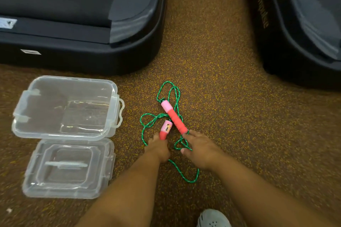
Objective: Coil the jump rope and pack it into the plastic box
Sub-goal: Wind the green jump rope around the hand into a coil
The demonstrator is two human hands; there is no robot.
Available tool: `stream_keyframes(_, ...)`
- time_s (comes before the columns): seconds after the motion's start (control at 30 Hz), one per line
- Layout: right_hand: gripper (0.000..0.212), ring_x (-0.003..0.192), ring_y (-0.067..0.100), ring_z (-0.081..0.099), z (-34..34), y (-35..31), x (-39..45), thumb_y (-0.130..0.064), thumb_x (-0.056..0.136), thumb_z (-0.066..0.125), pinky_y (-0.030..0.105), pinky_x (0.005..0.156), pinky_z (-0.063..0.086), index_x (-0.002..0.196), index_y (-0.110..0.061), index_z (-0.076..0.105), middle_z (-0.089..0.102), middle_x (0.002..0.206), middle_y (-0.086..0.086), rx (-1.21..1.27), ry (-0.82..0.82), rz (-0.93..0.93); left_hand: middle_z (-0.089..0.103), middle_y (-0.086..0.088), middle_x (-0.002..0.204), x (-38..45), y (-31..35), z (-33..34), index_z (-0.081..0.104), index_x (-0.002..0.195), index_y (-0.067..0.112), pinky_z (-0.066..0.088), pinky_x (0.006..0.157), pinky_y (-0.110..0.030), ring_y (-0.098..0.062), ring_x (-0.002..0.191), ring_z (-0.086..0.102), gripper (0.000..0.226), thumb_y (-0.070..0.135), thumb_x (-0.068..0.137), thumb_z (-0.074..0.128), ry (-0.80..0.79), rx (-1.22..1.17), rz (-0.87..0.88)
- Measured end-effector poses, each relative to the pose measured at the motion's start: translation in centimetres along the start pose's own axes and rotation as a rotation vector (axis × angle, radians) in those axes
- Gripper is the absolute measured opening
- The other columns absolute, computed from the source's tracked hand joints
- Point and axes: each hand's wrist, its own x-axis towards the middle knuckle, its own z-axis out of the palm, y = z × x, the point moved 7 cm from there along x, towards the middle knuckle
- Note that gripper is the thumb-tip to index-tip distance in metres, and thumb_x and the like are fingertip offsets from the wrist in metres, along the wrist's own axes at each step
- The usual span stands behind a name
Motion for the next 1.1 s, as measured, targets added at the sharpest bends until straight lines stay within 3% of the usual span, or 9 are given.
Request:
stream_keyframes(0.17, 0.061, 0.143, 0.022, 0.028, -1.1, -1.2, 0.2, -0.040, 0.096, 0.046, 0.028, 0.115, 0.022, 0.149, -0.016, 0.028, 0.027, 0.157, 0.007, 0.132, -0.006, 0.023, 0.038, -0.016, 0.135, -1.9, 1.8, -3.4, 0.061, 0.127, 0.014, 0.028, 0.101, -0.016, -0.031, 0.122, 0.049, 0.042, 0.003, 0.088, 0.054, 0.210, -0.558, 0.118)
stream_keyframes(0.37, 0.046, 0.121, 0.028, 0.053, -5.4, -2.4, -1.0, -0.044, 0.099, 0.035, 0.031, 0.096, 0.041, 0.132, -0.016, 0.052, 0.057, 0.133, 0.013, 0.591, 0.165, 0.095, 0.053, 0.000, 0.107, -7.2, 6.4, -10.0, 0.031, 0.139, 0.033, 0.046, 0.078, -0.028, -0.018, 0.087, 0.055, 0.073, -0.004, 0.081, 0.058, 0.308, -1.283, 0.209)
stream_keyframes(0.47, 0.035, 0.097, 0.024, 0.060, -7.9, -3.8, -2.8, -0.040, 0.099, 0.038, 0.032, 0.080, 0.045, 0.113, -0.019, 0.062, 0.067, 0.113, 0.011, 0.902, 0.247, 0.049, 0.054, -0.007, 0.087, -11.3, 8.9, -12.8, 0.050, 0.116, 0.021, 0.044, 0.055, -0.019, -0.015, 0.069, 0.052, 0.047, -0.012, 0.083, 0.046, 0.271, -1.324, 0.292)
stream_keyframes(0.57, 0.031, 0.094, 0.022, 0.063, -10.4, -5.1, -5.8, -0.046, 0.094, 0.044, 0.038, 0.081, 0.052, 0.108, -0.024, 0.062, 0.068, 0.109, 0.007, 1.162, 0.300, -0.005, 0.051, -0.006, 0.073, -16.6, 10.4, -14.7, 0.054, 0.108, 0.011, 0.038, 0.041, -0.017, -0.005, 0.046, 0.051, 0.032, -0.010, 0.086, 0.044, 0.190, -1.342, 0.356)
stream_keyframes(0.63, 0.025, 0.099, 0.025, 0.065, -12.4, -5.8, -8.6, -0.040, 0.094, 0.050, 0.042, 0.087, 0.053, 0.107, -0.022, 0.062, 0.069, 0.108, 0.008, 1.295, 0.357, -0.062, 0.055, -0.006, 0.068, -20.4, 11.0, -15.5, 0.056, 0.102, 0.016, 0.035, 0.039, -0.020, -0.008, 0.043, 0.050, 0.009, 0.018, 0.096, 0.051, 0.128, -1.264, 0.383)
stream_keyframes(0.7, 0.014, 0.093, 0.026, 0.065, -14.6, -6.6, -12.2, -0.032, 0.093, 0.057, 0.042, 0.083, 0.053, 0.099, -0.019, 0.061, 0.071, 0.106, 0.011, 1.351, 0.382, -0.164, 0.057, -0.006, 0.063, -24.3, 11.5, -16.2, 0.057, 0.100, 0.018, 0.038, 0.043, -0.023, -0.015, 0.046, 0.051, 0.025, 0.041, 0.096, 0.047, 0.040, -1.160, 0.406)
stream_keyframes(0.9, 0.027, 0.084, 0.017, 0.066, -18.1, -10.6, -21.6, -0.044, 0.091, 0.053, 0.038, 0.075, 0.055, 0.097, -0.020, 0.064, 0.072, 0.095, 0.005, 1.053, 0.337, -0.384, 0.069, -0.015, 0.101, -33.9, 13.9, -19.4, 0.061, 0.119, 0.013, 0.054, 0.085, -0.047, -0.028, 0.092, 0.065, 0.046, 0.022, 0.075, 0.065, -0.076, -1.320, 0.618)
stream_keyframes(1.03, 0.026, 0.049, 0.009, 0.051, -20.7, -11.9, -27.4, -0.024, 0.096, 0.047, 0.024, 0.046, 0.041, 0.086, -0.018, 0.070, 0.059, 0.056, -0.006, 1.004, 0.431, -0.508, 0.062, -0.010, 0.068, -38.7, 15.4, -21.4, 0.066, 0.087, 0.009, 0.051, 0.055, -0.031, -0.021, 0.054, 0.059, 0.035, 0.043, 0.077, 0.068, -0.044, -1.401, 0.640)
stream_keyframes(1.1, 0.030, 0.049, 0.014, 0.052, -22.5, -11.6, -29.9, -0.027, 0.093, 0.053, 0.030, 0.053, 0.043, 0.069, -0.011, 0.063, 0.057, 0.051, -0.001, 0.833, 0.605, -0.555, 0.058, -0.011, 0.059, -39.8, 15.5, -21.9, 0.065, 0.071, 0.009, 0.044, 0.051, -0.028, -0.021, 0.045, 0.054, 0.054, 0.058, 0.087, 0.048, -0.005, -1.316, 0.573)
